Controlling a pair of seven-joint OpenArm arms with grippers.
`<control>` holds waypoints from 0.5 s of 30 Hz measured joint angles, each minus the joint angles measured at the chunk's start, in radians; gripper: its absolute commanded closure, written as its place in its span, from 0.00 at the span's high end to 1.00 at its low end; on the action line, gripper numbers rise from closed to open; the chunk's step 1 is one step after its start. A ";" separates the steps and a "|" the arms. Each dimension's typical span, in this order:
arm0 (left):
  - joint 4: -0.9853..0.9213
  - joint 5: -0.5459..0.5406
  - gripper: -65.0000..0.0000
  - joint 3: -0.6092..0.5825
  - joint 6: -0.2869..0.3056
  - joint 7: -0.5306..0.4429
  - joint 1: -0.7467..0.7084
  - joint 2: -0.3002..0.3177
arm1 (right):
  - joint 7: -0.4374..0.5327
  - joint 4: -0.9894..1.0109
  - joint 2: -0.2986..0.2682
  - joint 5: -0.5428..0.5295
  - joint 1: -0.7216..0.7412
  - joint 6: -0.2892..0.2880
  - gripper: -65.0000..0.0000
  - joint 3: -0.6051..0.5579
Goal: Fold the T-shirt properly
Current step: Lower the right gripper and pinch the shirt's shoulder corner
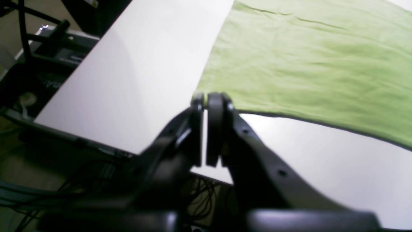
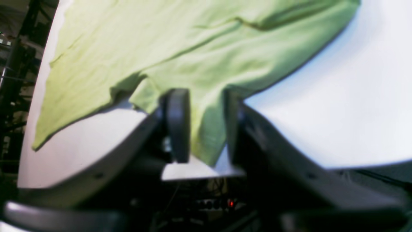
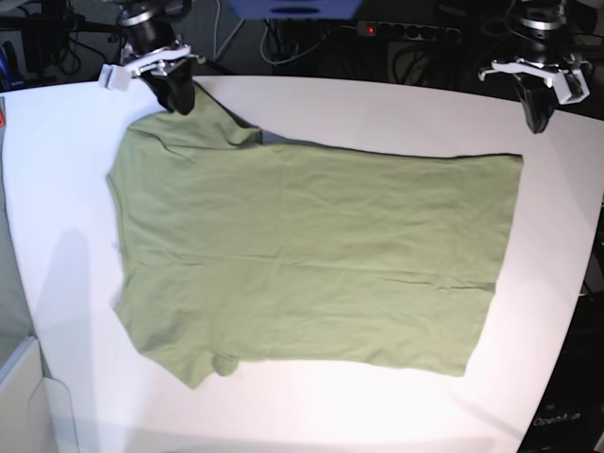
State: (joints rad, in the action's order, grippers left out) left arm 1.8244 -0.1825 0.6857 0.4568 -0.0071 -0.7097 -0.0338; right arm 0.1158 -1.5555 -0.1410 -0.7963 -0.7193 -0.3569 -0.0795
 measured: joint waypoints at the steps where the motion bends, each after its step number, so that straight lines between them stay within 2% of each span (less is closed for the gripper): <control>1: 0.000 0.000 0.02 0.000 0.000 0.000 0.000 0.000 | -0.019 0.000 0.000 0.000 0.005 -0.002 0.17 0.002; 7: 0.000 0.000 0.02 0.000 0.000 0.000 0.000 0.000 | -0.095 0.000 0.000 0.000 0.045 0.001 0.01 0.002; 15: 0.000 0.000 0.02 0.021 -0.002 -0.002 -0.002 -0.003 | -0.108 0.000 -0.001 0.000 0.052 0.002 0.01 0.003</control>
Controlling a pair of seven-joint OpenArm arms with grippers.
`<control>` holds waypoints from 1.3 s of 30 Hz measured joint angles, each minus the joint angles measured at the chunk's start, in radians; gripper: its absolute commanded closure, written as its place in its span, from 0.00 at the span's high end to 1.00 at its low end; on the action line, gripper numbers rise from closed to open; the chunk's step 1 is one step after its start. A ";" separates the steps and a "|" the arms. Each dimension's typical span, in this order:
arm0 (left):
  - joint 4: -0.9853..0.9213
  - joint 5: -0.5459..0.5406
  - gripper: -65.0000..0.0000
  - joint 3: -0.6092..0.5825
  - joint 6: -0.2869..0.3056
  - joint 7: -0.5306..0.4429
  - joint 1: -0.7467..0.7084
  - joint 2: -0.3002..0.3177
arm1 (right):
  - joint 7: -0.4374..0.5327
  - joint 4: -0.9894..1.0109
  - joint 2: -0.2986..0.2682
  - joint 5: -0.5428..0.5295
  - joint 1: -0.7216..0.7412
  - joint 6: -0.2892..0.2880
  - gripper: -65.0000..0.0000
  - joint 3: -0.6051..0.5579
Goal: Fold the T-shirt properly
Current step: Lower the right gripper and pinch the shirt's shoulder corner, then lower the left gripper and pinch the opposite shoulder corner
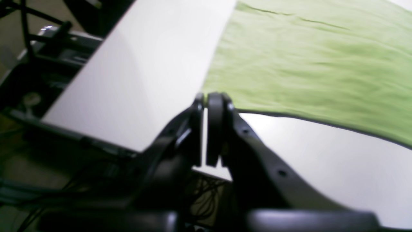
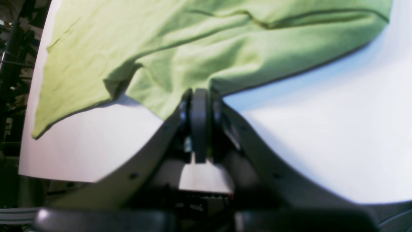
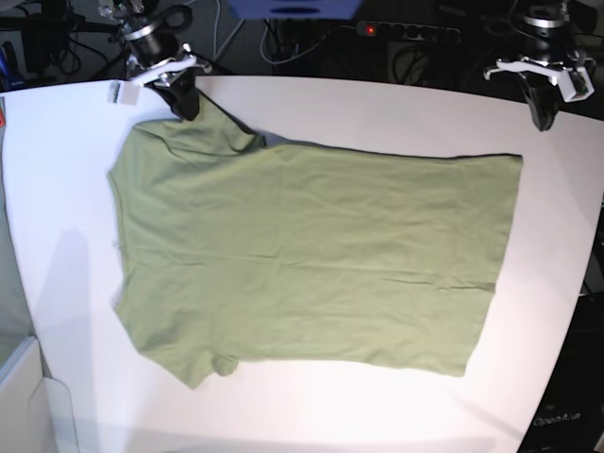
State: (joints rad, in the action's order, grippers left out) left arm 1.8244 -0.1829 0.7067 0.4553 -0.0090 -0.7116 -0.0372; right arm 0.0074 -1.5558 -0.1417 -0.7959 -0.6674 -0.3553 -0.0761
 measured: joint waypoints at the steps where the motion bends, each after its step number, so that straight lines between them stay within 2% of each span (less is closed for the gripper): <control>1: 0.000 0.000 0.02 0.000 0.002 0.001 0.000 -0.002 | 0.000 0.000 0.000 0.000 0.000 0.000 0.01 0.001; 7: 0.000 0.000 0.03 0.000 0.002 0.002 0.001 -0.004 | 0.031 0.000 -0.016 0.000 -0.003 0.000 0.01 0.029; 15: 0.000 0.000 0.31 0.000 0.002 0.002 0.020 -0.002 | 0.062 -0.001 -0.035 0.000 -0.019 -0.001 0.01 0.026; 24: -0.009 0.000 0.32 0.000 0.002 0.010 0.052 -0.001 | 0.087 -0.001 -0.036 0.000 -0.020 -0.003 0.01 0.026; 28: -0.018 0.000 0.32 0.027 0.020 0.179 0.105 0.021 | 0.083 -0.001 -0.047 0.000 -0.020 -0.003 0.01 0.023; 31: -0.063 -0.001 0.32 0.064 -0.004 0.282 0.193 0.045 | 0.084 -0.001 -0.053 0.000 -0.020 -0.003 0.01 0.023; 32: -0.077 -0.001 0.32 0.072 0.016 0.313 0.216 0.055 | 0.084 -0.001 -0.051 0.000 -0.021 -0.003 0.01 0.023; 34: -0.104 -0.001 0.32 0.090 0.107 0.358 0.258 0.070 | 0.083 -0.001 -0.049 0.000 -0.019 -0.003 0.01 0.023; 36: -0.137 0.001 0.32 0.130 0.174 0.407 0.311 0.070 | 0.083 -0.001 -0.050 0.001 -0.018 -0.003 0.01 0.023; 39: -0.172 0.007 0.40 0.168 0.234 0.489 0.364 0.072 | 0.082 0.000 -0.050 0.001 -0.020 -0.003 0.01 0.023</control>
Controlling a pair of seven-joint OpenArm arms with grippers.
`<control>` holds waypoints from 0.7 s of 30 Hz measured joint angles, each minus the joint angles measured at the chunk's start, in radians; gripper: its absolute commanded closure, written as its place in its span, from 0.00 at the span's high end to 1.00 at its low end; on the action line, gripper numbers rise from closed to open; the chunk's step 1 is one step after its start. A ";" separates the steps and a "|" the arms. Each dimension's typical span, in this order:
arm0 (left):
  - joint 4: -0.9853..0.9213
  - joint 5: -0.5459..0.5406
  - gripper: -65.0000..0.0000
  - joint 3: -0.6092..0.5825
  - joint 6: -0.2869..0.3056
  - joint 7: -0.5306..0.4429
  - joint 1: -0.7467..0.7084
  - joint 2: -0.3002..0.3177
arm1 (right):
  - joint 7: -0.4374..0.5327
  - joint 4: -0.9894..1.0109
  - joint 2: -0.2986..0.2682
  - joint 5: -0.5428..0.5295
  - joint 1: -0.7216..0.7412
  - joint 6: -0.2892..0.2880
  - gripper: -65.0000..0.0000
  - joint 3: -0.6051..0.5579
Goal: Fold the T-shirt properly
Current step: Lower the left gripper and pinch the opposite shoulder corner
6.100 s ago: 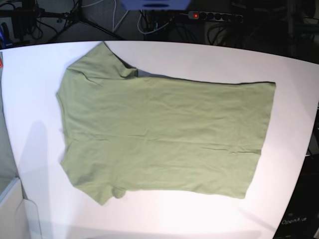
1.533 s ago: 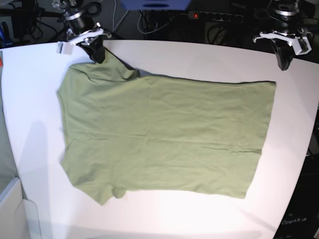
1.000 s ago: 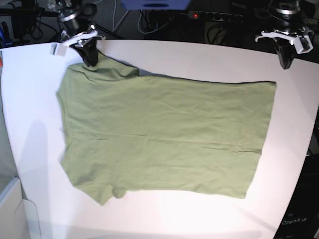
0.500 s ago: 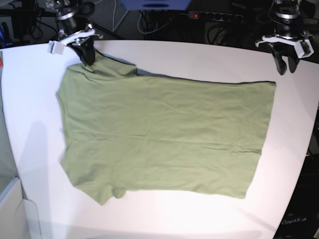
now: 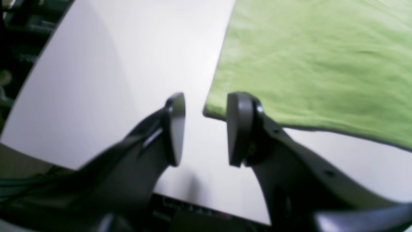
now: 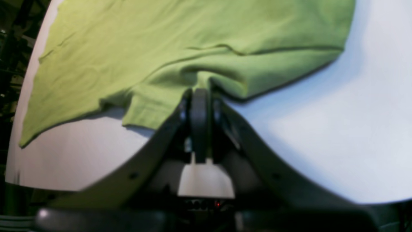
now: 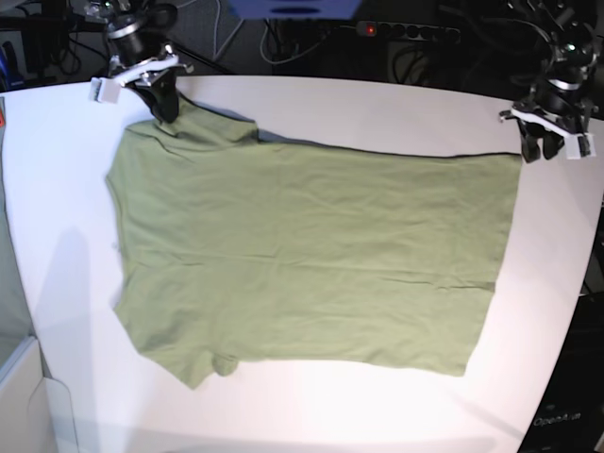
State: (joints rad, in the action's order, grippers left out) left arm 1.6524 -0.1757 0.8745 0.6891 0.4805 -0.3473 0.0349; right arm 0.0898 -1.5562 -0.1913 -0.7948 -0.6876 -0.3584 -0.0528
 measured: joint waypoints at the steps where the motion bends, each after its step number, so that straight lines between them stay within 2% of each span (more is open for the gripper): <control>1: -0.011 0.000 0.46 0.015 0.012 0.023 0.018 0.001 | 0.000 0.000 0.000 0.000 0.001 0.000 0.01 0.000; 4: -0.044 0.000 0.55 0.062 0.010 0.063 0.065 0.003 | -0.001 0.000 0.000 0.000 0.002 0.000 0.01 0.000; 9: -0.075 -0.002 0.56 0.104 0.006 0.075 0.098 0.006 | -0.003 0.000 -0.008 0.000 0.003 -0.001 0.01 0.000; 13: -0.190 0.003 0.56 0.098 0.007 0.085 0.132 0.018 | -0.003 0.000 -0.018 -0.001 0.003 0.000 0.01 0.000; 21: -0.291 -0.022 0.56 0.099 0.007 0.043 0.166 0.037 | -0.003 0.000 -0.019 -0.001 0.003 0.000 0.01 0.000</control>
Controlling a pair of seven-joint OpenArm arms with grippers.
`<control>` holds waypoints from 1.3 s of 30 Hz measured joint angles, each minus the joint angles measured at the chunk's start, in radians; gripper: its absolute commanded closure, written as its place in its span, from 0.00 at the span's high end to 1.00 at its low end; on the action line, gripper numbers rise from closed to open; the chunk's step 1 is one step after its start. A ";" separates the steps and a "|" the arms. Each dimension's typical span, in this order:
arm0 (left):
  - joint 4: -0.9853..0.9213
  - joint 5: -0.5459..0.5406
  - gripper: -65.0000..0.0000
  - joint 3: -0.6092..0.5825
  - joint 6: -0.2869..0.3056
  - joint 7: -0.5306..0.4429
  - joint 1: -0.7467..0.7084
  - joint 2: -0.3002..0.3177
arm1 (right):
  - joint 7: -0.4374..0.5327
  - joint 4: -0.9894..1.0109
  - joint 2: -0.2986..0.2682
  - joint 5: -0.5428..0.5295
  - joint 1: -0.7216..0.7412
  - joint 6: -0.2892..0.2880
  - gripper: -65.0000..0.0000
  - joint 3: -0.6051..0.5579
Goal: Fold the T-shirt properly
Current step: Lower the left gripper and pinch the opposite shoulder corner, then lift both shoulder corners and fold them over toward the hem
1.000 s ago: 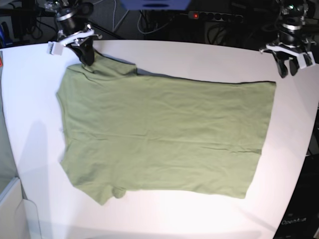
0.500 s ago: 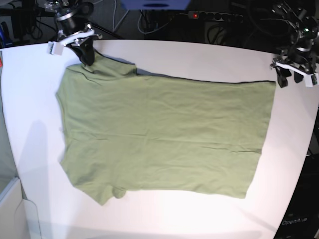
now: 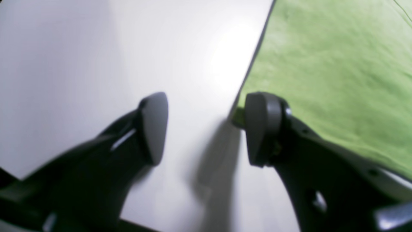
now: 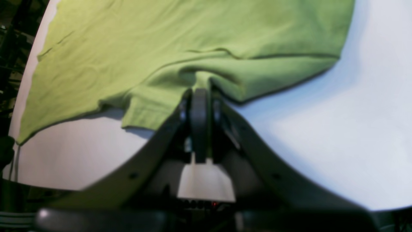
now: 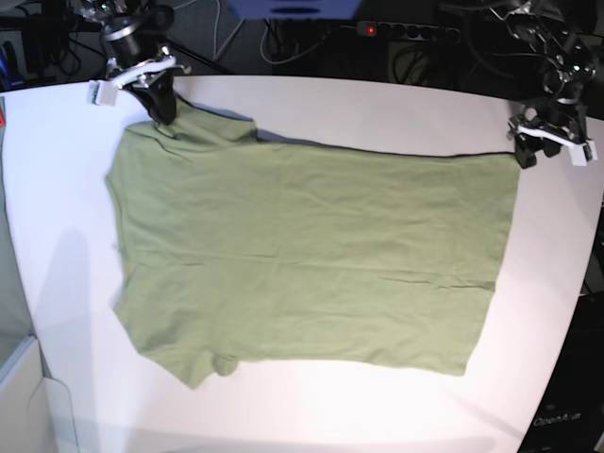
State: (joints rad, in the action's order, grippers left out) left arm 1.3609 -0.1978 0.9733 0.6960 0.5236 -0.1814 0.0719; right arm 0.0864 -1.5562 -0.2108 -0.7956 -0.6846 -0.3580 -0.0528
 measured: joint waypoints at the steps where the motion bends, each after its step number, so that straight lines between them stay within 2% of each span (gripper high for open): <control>1: 0.000 0.000 0.56 -0.001 0.000 0.000 0.001 -0.001 | 0.000 0.000 0.000 0.000 0.000 0.000 0.01 0.000; 4: -0.002 -0.001 0.56 -0.029 -0.001 0.004 0.004 0.000 | 0.000 0.000 0.000 0.000 0.000 0.000 0.01 0.000; 13: 0.000 -0.024 0.56 -0.040 0.000 0.114 0.043 0.005 | 0.000 0.000 -0.003 0.001 0.000 0.000 0.01 -0.002; 19: 0.002 -0.036 0.56 -0.103 0.001 0.142 0.048 0.006 | 0.000 0.000 -0.003 0.001 0.000 0.000 0.01 -0.002; 24: 0.003 -0.050 0.55 -0.106 0.008 0.151 0.048 -0.006 | 0.000 0.000 -0.003 0.002 0.000 0.000 0.01 -0.002; 26: 0.003 -0.050 0.48 -0.107 0.007 0.153 0.048 -0.005 | 0.000 0.000 -0.003 0.002 0.000 0.000 0.01 -0.002; 31: 0.002 -0.049 0.07 -0.106 0.007 0.174 0.045 -0.005 | 0.000 0.000 -0.003 0.002 0.000 0.000 0.01 -0.002; 32: 0.002 -0.050 0.02 -0.106 0.007 0.177 0.045 -0.005 | 0.000 0.000 -0.003 0.002 0.000 0.000 0.01 -0.002; 34: 0.002 -0.050 0.05 -0.106 0.007 0.180 0.045 -0.005 | 0.000 0.000 -0.003 0.002 0.000 0.000 0.01 -0.002; 39: 0.013 -0.050 0.05 -0.106 0.007 0.195 0.045 -0.008 | 0.000 0.000 -0.003 0.002 0.000 0.000 0.01 -0.002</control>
State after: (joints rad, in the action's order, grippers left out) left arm 1.3743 -0.2478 0.8677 0.7033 0.7185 -0.1368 0.0635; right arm 0.0864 -1.5566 -0.2134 -0.7933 -0.6842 -0.3580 -0.0547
